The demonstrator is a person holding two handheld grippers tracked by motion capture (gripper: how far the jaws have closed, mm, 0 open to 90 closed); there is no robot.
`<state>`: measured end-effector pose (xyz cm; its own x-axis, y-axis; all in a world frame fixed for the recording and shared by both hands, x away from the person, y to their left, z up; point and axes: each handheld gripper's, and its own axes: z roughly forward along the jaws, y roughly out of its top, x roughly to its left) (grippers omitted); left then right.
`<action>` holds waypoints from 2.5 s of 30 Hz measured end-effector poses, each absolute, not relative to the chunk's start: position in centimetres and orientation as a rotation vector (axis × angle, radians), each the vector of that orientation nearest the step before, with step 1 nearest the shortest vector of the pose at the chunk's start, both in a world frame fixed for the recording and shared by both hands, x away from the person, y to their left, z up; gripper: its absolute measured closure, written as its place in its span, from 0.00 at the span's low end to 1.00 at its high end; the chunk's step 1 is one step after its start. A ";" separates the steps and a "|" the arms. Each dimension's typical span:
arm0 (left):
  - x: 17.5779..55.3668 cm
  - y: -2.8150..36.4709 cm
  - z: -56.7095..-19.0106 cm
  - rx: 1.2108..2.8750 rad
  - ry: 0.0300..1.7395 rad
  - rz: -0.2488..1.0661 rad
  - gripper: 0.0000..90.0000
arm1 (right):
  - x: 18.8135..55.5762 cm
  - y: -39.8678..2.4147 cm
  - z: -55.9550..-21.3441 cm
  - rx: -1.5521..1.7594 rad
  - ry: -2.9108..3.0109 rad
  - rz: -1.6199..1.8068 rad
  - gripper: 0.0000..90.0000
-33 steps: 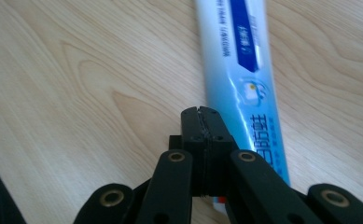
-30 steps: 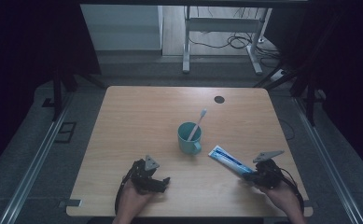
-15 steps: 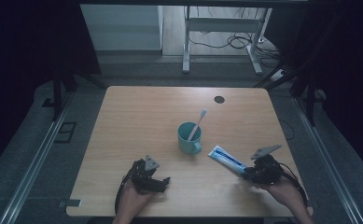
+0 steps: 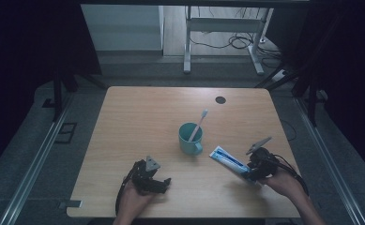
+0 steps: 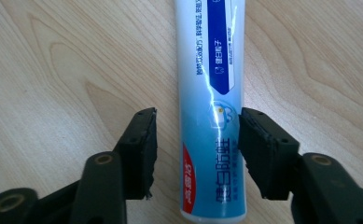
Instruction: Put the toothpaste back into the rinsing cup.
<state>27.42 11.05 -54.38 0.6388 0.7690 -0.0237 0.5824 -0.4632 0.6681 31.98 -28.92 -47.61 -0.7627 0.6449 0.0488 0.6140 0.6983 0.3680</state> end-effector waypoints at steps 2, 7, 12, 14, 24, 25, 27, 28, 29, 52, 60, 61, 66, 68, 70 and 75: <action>27.4 11.1 -54.4 2.208 1.048 0.372 0.05 | 32.1 -28.8 -47.7 1.047 2.821 0.551 0.50; 27.4 11.1 -54.4 2.208 1.048 0.372 0.05 | 32.8 -28.1 -47.9 1.032 2.848 0.485 0.48; 27.4 11.1 -54.4 2.208 1.048 0.372 0.05 | 33.4 -27.3 -48.1 1.011 2.878 0.412 0.47; 27.4 11.1 -54.4 2.208 1.048 0.372 0.05 | 33.6 -27.1 -48.1 1.010 2.887 0.389 0.47; 27.4 11.1 -54.4 2.209 1.049 0.371 0.05 | 34.7 -25.6 -48.4 0.986 2.921 0.272 0.46; 27.4 11.1 -54.4 2.209 1.049 0.370 0.05 | 35.0 -25.3 -48.5 0.994 2.926 0.246 0.46; 27.4 11.1 -54.4 2.209 1.048 0.370 0.05 | 35.2 -25.0 -48.6 0.994 2.928 0.232 0.45; 27.4 11.1 -54.4 2.209 1.048 0.370 0.05 | 35.2 -25.0 -48.6 0.994 2.928 0.232 0.45; 27.4 11.1 -54.4 2.209 1.048 0.370 0.05 | 35.3 -24.9 -48.6 0.990 2.932 0.223 0.45; 27.4 11.1 -54.4 2.210 1.046 0.371 0.05 | 36.7 -23.8 -49.8 1.043 2.950 0.093 0.53; 27.4 11.1 -54.4 2.210 1.047 0.371 0.05 | 36.8 -23.9 -49.7 1.063 2.946 0.091 0.60; 27.4 11.1 -54.4 2.209 1.048 0.371 0.05 | 36.8 -23.9 -49.7 1.063 2.946 0.097 0.62; 27.4 11.1 -54.4 2.209 1.048 0.371 0.05 | 36.8 -24.1 -49.2 1.102 2.940 0.119 0.72; 27.4 11.1 -54.4 2.209 1.048 0.371 0.05 | 36.7 -24.2 -49.1 1.110 2.938 0.139 0.73; 27.4 11.1 -54.4 2.208 1.049 0.370 0.05 | 36.7 -24.5 -49.0 1.112 2.938 0.160 0.74; 27.4 11.1 -54.4 2.209 1.048 0.371 0.05 | 36.4 -25.1 -48.9 1.106 2.934 0.215 0.76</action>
<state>27.42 11.06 -54.37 0.6393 0.7686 -0.0236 0.5827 -0.4642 0.6671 36.44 -25.10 -48.94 -0.7522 0.6570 0.0494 0.6572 0.7429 0.1275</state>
